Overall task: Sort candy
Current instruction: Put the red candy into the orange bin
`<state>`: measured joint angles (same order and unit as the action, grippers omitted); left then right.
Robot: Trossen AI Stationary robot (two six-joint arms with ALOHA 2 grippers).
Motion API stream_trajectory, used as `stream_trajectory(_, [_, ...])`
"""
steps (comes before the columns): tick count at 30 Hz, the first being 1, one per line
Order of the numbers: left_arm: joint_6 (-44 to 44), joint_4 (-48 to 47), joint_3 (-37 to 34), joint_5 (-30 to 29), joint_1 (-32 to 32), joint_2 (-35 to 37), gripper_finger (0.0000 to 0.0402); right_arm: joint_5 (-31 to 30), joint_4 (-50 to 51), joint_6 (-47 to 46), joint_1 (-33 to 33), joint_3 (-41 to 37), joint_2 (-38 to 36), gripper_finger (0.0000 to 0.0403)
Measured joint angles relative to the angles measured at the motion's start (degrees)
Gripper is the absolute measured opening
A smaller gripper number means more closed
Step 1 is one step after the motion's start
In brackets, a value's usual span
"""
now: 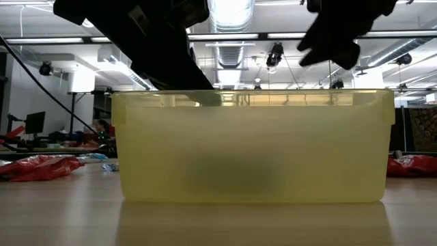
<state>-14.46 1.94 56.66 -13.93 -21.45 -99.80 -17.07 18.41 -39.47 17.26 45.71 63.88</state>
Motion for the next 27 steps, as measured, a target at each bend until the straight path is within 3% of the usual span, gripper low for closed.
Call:
stream_trajectory(8, [3.9,-5.6,0.0,0.0,-0.1,4.0,0.0033,-1.1,19.7,-14.9,-1.2,0.0,0.0,0.0164])
stream_trajectory(12, [6.4,-8.6,0.0,0.0,-0.3,8.0,0.0031,-1.0,27.8,-16.7,-1.4,0.0,0.0,0.0164])
stream_trajectory(17, [10.5,-11.0,-0.1,0.0,-1.1,13.6,0.0022,1.9,28.8,-5.7,-1.3,-0.2,0.0,0.0164])
stream_trajectory(23, [14.0,-11.0,-1.5,0.0,-2.8,19.7,0.0011,3.4,29.0,-3.1,-1.2,-1.1,0.0,0.0164])
stream_trajectory(27, [13.2,-9.7,-4.0,-0.3,-3.6,23.0,0.0006,6.7,28.8,-13.1,-0.9,-1.2,0.1,0.0164])
